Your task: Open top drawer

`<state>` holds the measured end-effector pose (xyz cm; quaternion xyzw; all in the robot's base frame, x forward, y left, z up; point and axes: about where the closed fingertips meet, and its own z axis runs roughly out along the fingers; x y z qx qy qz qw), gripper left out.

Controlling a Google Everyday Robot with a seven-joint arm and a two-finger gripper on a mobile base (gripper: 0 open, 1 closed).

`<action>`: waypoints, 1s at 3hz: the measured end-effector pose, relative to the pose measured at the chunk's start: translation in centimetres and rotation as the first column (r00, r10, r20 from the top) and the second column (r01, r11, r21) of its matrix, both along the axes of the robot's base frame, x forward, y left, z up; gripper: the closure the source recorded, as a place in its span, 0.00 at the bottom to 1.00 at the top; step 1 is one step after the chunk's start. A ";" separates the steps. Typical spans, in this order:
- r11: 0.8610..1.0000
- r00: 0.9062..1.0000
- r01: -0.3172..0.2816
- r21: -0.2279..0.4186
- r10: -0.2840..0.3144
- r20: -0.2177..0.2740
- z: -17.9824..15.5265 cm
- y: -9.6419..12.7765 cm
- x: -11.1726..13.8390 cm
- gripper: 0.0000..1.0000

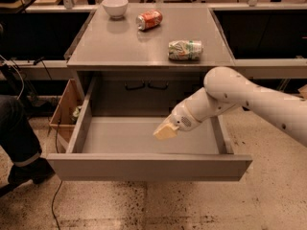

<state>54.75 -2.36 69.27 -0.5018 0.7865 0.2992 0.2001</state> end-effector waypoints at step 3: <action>0.988 0.934 -0.024 -0.150 0.075 0.348 12.2 -10.9 10.0 1.00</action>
Offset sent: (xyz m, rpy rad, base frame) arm 0.1202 -0.1116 0.1277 -0.1132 -0.4079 0.0453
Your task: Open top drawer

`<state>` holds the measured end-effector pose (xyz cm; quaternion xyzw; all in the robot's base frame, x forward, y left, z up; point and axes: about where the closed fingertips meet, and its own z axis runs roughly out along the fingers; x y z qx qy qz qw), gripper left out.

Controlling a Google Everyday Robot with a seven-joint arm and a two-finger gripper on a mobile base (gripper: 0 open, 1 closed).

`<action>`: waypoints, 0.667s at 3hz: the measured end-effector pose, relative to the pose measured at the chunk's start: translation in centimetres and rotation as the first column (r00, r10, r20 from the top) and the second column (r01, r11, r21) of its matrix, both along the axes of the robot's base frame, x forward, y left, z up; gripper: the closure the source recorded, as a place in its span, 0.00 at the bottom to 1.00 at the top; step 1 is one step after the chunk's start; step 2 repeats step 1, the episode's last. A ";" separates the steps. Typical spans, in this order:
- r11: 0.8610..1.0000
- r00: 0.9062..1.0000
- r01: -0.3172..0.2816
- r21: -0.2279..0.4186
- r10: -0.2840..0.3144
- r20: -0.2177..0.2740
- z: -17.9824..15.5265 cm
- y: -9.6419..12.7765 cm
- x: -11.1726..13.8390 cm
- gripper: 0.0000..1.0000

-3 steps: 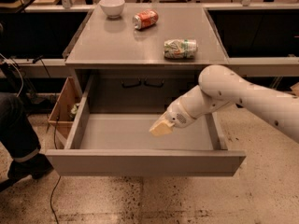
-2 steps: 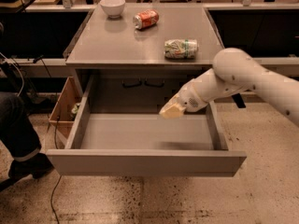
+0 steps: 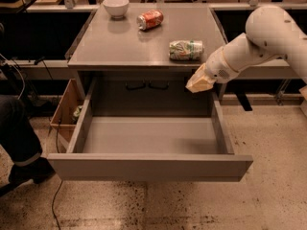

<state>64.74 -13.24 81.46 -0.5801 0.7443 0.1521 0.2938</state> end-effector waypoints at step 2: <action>0.992 0.999 0.024 -0.122 -0.018 0.048 4.4 -5.0 0.6 1.00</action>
Offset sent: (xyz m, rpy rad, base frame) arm 0.0000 0.0000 0.0000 0.0000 0.0000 0.0000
